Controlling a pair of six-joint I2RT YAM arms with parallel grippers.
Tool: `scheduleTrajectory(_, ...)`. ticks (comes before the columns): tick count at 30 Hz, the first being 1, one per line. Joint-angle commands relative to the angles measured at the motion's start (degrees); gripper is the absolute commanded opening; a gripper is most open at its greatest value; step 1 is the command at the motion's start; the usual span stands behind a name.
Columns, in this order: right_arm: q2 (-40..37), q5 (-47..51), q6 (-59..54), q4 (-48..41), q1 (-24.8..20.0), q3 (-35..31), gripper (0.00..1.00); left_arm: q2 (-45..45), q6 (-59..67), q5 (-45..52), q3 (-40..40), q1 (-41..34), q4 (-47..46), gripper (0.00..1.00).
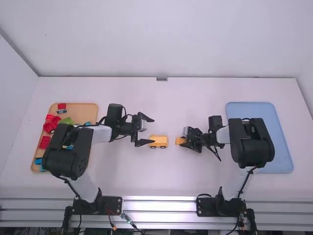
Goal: Assemble lego blocks to make yellow taxi
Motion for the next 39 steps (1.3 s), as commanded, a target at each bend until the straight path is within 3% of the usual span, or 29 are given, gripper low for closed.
scheduleTrajectory(1,-0.1,-2.2,1.0,-0.1,-0.1,0.9,0.28,1.4,0.0,-2.1,-0.1,-1.9,0.1,0.99)
scheduleTrajectory(19,-10.3,-0.1,6.0,-1.7,4.1,2.5,0.25,10.1,-0.4,-5.5,-0.1,-4.9,9.1,0.99)
scheduleTrajectory(39,-10.5,0.1,9.6,1.1,5.8,2.5,0.22,12.4,-2.1,-6.8,0.3,-4.5,12.4,0.99)
